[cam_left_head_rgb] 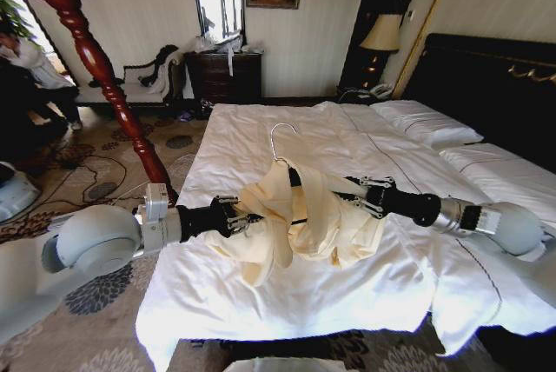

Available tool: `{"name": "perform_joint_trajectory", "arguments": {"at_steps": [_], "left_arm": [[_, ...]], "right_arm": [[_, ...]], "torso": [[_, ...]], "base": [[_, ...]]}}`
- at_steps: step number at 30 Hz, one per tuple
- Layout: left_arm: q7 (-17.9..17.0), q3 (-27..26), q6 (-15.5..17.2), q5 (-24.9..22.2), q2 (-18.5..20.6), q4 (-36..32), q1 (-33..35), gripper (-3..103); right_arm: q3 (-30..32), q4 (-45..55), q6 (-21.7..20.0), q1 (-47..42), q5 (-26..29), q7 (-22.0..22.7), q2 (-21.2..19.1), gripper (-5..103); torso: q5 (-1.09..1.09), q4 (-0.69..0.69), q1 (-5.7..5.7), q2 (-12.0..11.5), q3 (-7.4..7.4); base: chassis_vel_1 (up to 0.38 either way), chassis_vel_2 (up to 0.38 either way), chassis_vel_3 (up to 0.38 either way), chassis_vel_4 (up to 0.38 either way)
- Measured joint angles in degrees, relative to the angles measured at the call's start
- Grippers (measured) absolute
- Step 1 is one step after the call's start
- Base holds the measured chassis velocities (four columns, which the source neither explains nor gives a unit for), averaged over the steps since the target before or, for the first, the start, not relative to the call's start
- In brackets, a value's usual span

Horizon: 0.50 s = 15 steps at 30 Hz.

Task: Pick up the clothes from the bed and hang them on the clothes hanger.

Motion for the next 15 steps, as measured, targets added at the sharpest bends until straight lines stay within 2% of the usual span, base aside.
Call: {"name": "perform_joint_trajectory", "arguments": {"at_steps": [2, 3, 4, 6, 7, 9, 12, 14, 15], "left_arm": [[1.0, 0.0, -0.5, 1.4, 0.0, 0.2, 0.1, 20], [1.3, -0.2, -0.8, 2.1, -0.2, 0.6, 0.1, 20], [1.3, -0.2, -0.8, 2.1, -0.2, 0.6, 0.1, 20], [1.6, -0.2, -0.9, 2.1, -0.5, 0.8, 0.1, 19], [1.6, -0.2, -0.9, 2.1, -0.5, 0.8, 0.1, 19], [1.8, -0.1, -0.9, 2.1, -0.9, 0.9, 0.1, 18], [2.0, 0.0, -0.9, 2.2, -1.2, 1.1, 0.1, 18], [1.9, 0.1, -0.9, 2.3, -1.5, 1.5, 0.3, 18], [1.9, 0.1, -0.9, 2.3, -1.5, 1.5, 0.3, 18]], "right_arm": [[0.2, 0.1, 0.0, 0.2, 0.3, 1.2, 0.0, 23], [0.3, 0.3, -0.1, 0.5, 1.9, 4.5, -0.1, 25], [0.3, 0.4, -0.2, 0.5, 2.9, 5.0, -0.1, 25], [0.3, 0.8, -0.6, 0.6, 5.5, 6.3, 0.1, 35], [0.3, 0.8, -0.6, 0.6, 5.5, 6.3, 0.1, 35], [0.3, 1.1, -0.7, 0.4, 7.4, 7.3, 0.2, 46], [0.0, 1.5, -0.8, 0.3, 9.9, 7.9, 0.4, 52], [-0.3, 2.4, -1.4, 0.2, 13.0, 8.0, 0.5, 63], [-0.3, 2.4, -1.4, 0.2, 13.0, 8.0, 0.5, 63]], "torso": [[0.0, 0.0, 0.0, 0.0, 0.0], [0.0, 0.0, 0.0, 0.0, 0.0], [0.0, 0.0, 0.0, 0.0, 0.0], [0.0, 0.0, 0.0, 0.0, 0.0], [0.0, 0.0, 0.0, 0.0, 0.0], [0.0, 0.0, 0.0, 0.0, 0.0], [0.0, 0.0, 0.0, 0.0, 0.0], [0.01, 0.0, 0.0, 0.0, 0.0], [0.01, 0.0, 0.0, 0.0, 0.0]], "base": [[0.0, 0.0, 0.0, 0.0], [0.0, 0.0, 0.0, 0.0], [0.0, 0.0, 0.0, 0.0], [0.0, 0.0, 0.0, 0.0], [0.0, 0.0, 0.0, 0.0], [0.0, 0.0, 0.0, 0.0], [0.0, 0.0, 0.0, 0.0], [0.0, 0.0, 0.0, 0.0], [0.0, 0.0, 0.0, 0.0]]}}
